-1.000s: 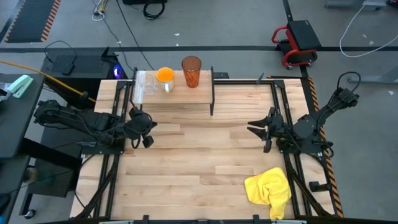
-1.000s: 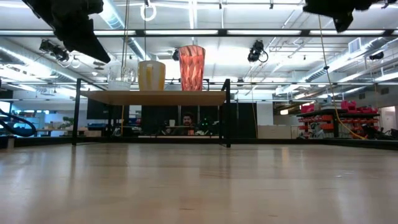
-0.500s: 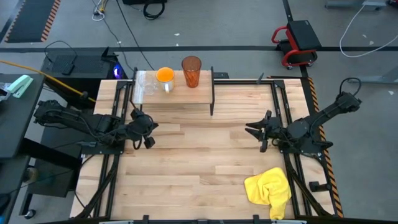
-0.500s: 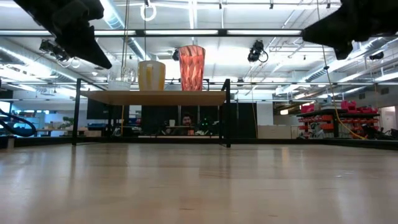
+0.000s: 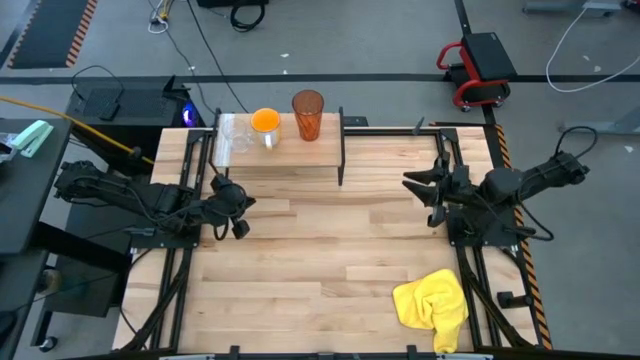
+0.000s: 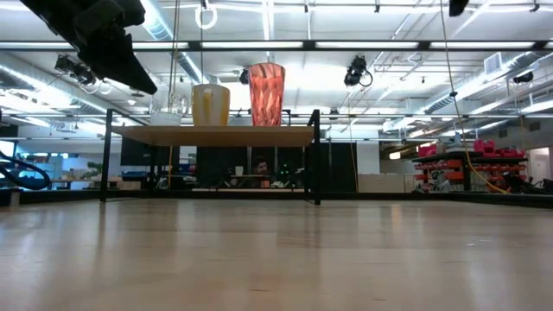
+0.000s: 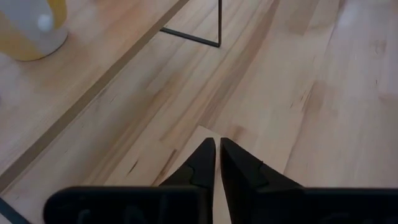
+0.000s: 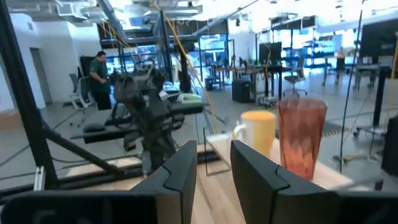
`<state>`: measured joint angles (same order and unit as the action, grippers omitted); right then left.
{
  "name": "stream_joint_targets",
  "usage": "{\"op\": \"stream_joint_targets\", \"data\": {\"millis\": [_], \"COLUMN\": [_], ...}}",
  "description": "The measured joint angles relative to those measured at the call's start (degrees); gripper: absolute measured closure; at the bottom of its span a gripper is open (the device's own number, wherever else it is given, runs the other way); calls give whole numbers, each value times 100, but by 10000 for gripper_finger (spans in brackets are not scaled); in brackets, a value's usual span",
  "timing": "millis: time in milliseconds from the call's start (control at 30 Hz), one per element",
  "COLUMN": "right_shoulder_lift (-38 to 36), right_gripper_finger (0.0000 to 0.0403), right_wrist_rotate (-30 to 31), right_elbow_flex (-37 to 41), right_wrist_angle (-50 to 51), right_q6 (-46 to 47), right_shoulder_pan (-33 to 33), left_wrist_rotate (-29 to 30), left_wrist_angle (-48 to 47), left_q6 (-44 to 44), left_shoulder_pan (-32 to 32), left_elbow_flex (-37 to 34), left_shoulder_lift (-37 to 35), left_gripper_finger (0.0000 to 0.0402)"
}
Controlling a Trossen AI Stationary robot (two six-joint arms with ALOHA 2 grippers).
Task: Stack small to large cups/mugs on shelf
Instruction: Return to Home Position
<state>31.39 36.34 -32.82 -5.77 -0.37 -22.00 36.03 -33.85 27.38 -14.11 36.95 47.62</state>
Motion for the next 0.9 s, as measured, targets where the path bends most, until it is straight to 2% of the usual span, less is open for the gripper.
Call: {"op": "stream_joint_targets", "data": {"millis": [133, 467, 567, 667, 767, 900], "right_shoulder_lift": [180, 242, 348, 626, 964, 1561], "right_gripper_finger": [297, 297, 297, 297, 297, 297], "right_wrist_rotate": [-376, -376, -247, -91, -110, -619], "right_elbow_flex": [-156, -155, -205, -456, -816, -1285], "right_wrist_angle": [119, 421, 960, 2296, 3350, 4210], "right_q6": [-97, 431, 1298, 2581, 3454, 4275], "right_shoulder_pan": [101, 233, 396, 741, 1077, 1483], "left_wrist_rotate": [-1, -1, -2, -2, -2, -2], "left_wrist_angle": [-26, -22, -22, -23, -22, -23], "left_q6": [-1, 2, 2, 4, 7, 7], "left_shoulder_pan": [-2, -1, -1, -1, -1, 0], "left_elbow_flex": [0, 0, 0, 0, 0, 1], "left_shoulder_lift": [0, 0, 0, 0, 0, 0], "left_gripper_finger": [376, 366, 369, 373, 376, 374]}}
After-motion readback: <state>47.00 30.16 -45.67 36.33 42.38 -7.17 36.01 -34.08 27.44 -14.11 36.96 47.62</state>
